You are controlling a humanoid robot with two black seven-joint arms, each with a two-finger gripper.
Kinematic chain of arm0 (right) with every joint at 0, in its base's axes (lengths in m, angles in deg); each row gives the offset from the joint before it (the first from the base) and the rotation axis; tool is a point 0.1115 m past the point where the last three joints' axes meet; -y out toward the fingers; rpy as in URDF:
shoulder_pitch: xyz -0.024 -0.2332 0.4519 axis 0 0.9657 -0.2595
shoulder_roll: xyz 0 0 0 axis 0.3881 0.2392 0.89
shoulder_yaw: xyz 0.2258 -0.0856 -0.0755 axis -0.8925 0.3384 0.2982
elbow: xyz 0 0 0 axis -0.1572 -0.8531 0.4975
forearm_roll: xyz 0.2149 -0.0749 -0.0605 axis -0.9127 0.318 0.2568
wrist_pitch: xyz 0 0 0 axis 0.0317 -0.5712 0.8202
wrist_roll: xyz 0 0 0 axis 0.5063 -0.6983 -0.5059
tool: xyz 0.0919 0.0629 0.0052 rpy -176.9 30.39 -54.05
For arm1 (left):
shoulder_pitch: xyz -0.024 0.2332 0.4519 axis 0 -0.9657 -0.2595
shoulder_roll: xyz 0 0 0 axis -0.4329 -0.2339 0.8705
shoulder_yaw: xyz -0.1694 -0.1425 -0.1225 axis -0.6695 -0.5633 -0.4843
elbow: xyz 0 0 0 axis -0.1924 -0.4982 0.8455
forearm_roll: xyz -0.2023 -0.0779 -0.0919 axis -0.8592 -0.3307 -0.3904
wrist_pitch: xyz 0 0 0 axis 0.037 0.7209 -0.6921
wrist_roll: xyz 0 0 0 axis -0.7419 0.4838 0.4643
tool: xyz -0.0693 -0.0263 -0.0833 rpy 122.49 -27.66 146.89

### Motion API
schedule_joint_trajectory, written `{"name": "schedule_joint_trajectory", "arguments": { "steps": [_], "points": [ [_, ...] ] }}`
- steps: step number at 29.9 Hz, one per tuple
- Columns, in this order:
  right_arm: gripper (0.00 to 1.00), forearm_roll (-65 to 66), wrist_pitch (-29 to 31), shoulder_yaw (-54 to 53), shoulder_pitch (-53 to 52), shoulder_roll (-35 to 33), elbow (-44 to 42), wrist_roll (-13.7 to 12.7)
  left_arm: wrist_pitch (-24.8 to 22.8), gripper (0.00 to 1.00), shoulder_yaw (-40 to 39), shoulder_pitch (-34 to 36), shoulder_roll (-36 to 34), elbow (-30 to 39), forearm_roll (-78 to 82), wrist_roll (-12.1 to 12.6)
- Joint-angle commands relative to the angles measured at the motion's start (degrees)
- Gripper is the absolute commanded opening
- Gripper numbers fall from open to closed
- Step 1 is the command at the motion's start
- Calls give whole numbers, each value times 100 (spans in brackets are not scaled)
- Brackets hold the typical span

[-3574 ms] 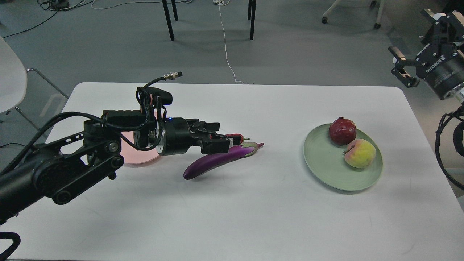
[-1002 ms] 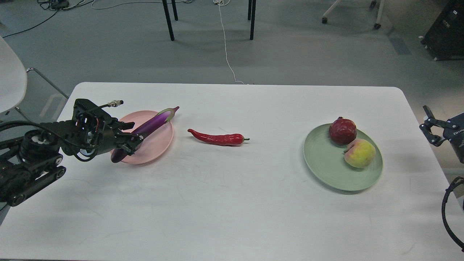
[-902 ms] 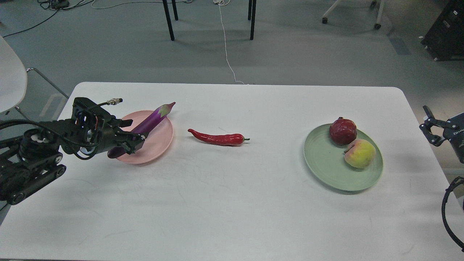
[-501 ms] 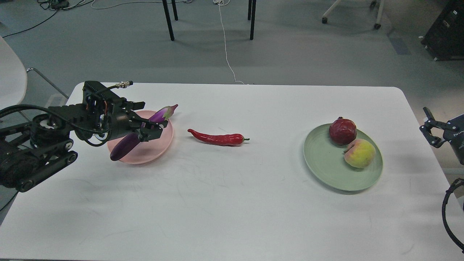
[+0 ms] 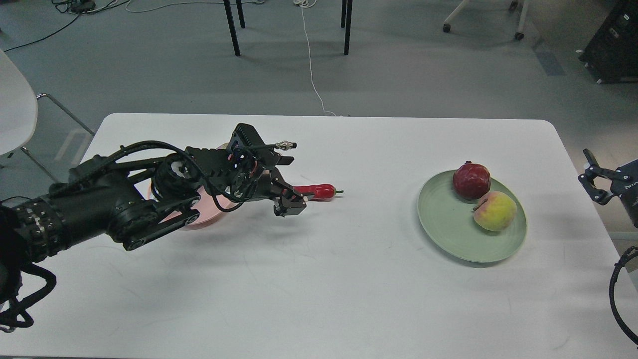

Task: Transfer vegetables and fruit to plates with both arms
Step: 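Reach the left gripper to the red chili pepper and grasp it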

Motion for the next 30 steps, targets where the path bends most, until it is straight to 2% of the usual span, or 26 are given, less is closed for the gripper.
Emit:
{"name": "schedule_joint_trajectory", "arguments": {
  "steps": [1,7,10,13,16,18,25,28,30],
  "points": [
    [99,0,0,13,22,2,-7,0,19,94,56,-44,308,-351,4,13],
    [99,17,0,4,137,2,-7,0,230,87,74,-176,826,-1308,-14,-4],
    [99,17,0,-5,154,2,-7,0,309,83,161,-228,994,-1564,-22,-4],
    [99,17,0,-5,154,-59,2,0,318,75,372,-255,1003,-1617,-40,-4],
    [99,17,0,-5,154,-77,-7,0,318,60,417,-264,994,-1617,-40,-4],
    [99,17,0,-5,154,-77,-7,0,318,56,417,-255,994,-1617,-40,-4],
    [99,17,0,4,154,-77,11,0,309,52,417,-255,1003,-1609,-49,-13],
    [99,17,0,4,154,-77,2,0,309,50,417,-264,1012,-1556,-49,-135],
    [99,17,0,4,154,-85,-7,0,292,43,417,-238,1012,-1469,-49,-267]
  ]
}}
